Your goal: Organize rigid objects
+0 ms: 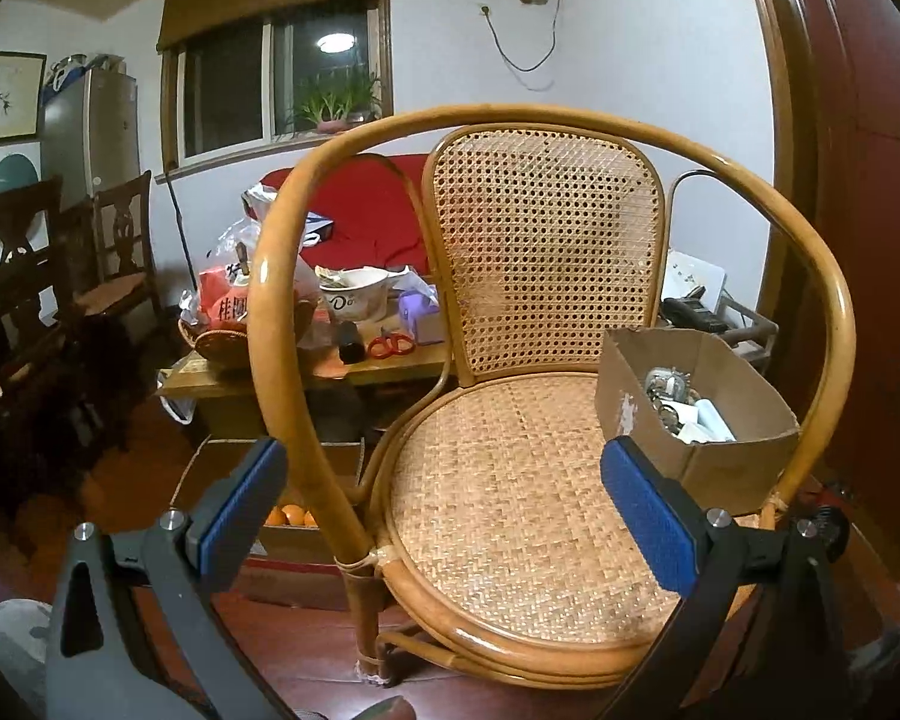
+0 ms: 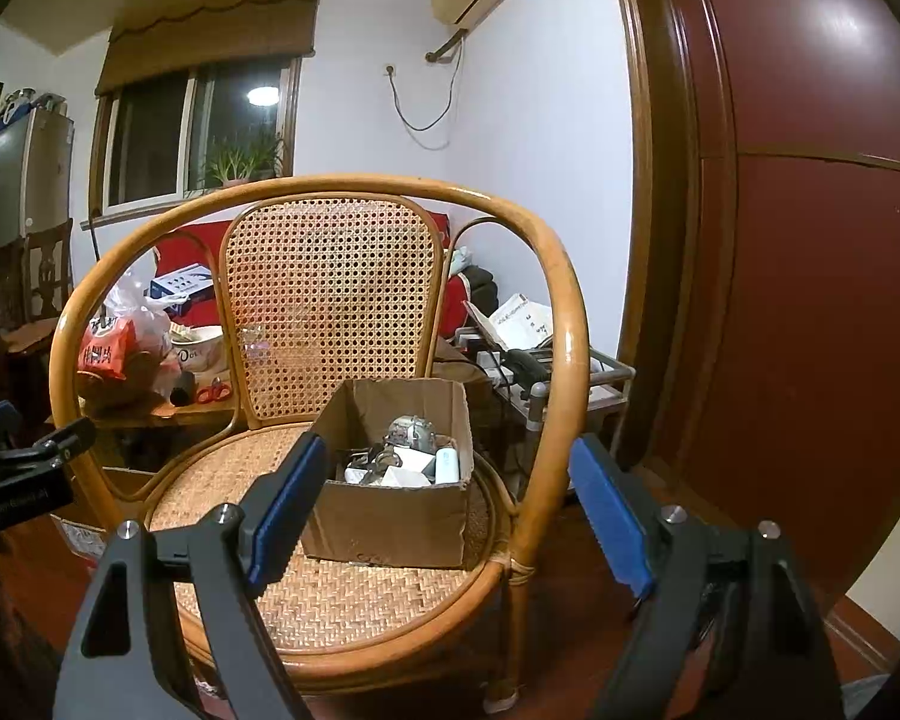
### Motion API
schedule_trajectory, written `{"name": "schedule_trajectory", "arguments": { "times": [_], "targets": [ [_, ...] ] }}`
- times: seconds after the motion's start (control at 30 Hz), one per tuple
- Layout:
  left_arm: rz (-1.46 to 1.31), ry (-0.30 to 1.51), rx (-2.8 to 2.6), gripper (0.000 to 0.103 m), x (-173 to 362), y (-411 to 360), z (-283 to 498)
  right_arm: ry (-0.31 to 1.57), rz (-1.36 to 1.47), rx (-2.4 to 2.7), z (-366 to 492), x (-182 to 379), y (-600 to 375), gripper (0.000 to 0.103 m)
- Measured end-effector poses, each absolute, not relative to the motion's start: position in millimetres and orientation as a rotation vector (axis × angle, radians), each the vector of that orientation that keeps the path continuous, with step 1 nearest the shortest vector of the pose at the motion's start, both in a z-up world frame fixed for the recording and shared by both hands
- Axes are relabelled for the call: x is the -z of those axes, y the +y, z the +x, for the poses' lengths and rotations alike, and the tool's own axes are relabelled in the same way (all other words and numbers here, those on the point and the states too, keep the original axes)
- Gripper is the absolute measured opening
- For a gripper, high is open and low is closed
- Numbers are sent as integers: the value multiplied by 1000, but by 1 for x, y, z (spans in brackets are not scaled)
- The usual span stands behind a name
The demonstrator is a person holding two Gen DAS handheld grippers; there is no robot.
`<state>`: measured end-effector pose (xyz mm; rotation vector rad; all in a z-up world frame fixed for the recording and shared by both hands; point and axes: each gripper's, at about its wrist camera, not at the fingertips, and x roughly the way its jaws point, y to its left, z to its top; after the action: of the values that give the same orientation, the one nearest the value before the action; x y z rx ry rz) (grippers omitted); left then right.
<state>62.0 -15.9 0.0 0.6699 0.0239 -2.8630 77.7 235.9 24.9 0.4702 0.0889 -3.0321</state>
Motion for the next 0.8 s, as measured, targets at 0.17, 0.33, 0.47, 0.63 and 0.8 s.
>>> {"name": "schedule_trajectory", "arguments": {
  "times": [0.17, 0.33, 0.47, 0.63, 0.8],
  "targets": [
    [678, 36, 2863, 103, 1, -20, 63, 88, 470, 3032, 78, -25, 235, 88],
    [684, 23, 2875, 103, 1, -17, 63, 94, 473, 3031, 78, -24, 234, 88],
    [687, 22, 2878, 103, 1, -17, 65, 93, 473, 3031, 78, -24, 234, 88],
    [685, 22, 2878, 103, 1, -18, 65, 93, 474, 3031, 77, -24, 234, 88],
    [686, 22, 2879, 103, 1, -17, 65, 94, 476, 3031, 77, -24, 234, 88]
  ]
}}
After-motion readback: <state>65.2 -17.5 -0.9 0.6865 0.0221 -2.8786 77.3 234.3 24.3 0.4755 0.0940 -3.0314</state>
